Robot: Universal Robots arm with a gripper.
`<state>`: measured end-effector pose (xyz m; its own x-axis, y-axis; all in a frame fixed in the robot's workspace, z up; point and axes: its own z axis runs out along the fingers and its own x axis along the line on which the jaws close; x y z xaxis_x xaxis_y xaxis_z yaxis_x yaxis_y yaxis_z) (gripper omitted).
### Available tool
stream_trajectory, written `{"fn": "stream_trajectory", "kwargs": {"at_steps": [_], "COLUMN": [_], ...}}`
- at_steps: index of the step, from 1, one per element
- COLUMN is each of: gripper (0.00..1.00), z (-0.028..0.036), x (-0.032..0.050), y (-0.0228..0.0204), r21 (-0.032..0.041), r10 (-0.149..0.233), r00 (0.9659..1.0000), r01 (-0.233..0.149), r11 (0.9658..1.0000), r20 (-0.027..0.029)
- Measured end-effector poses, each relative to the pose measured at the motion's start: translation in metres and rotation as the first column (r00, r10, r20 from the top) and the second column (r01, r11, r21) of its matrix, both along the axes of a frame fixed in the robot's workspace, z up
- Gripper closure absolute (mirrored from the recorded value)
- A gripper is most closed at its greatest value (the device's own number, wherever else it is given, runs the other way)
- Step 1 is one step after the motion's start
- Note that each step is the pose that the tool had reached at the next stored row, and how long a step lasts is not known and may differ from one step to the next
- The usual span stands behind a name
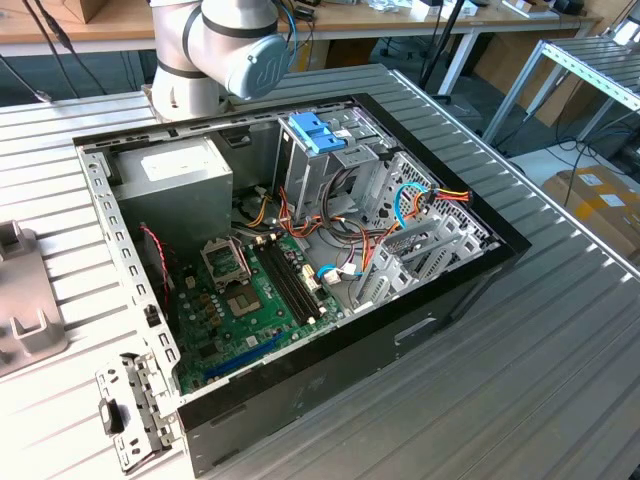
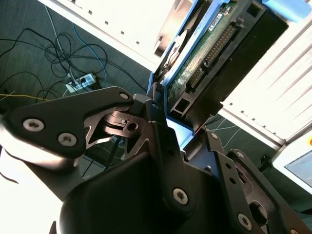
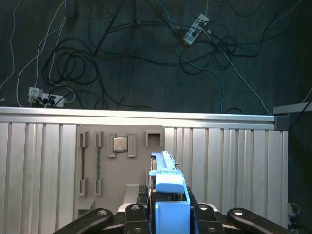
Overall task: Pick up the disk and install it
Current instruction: 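Pick up the disk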
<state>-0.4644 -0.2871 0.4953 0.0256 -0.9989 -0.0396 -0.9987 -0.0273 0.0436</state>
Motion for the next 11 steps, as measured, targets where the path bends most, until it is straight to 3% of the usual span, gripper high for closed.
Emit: {"fn": "stream_trajectory", "kwargs": {"at_steps": [11], "gripper": [0.63], "z": [0.0], "x": [0.0047], "y": [-0.0001], "r21": [0.0], "r10": [0.0], "r00": [1.0], "r01": [0.0], "r11": [1.0], "r20": [0.0001]}}
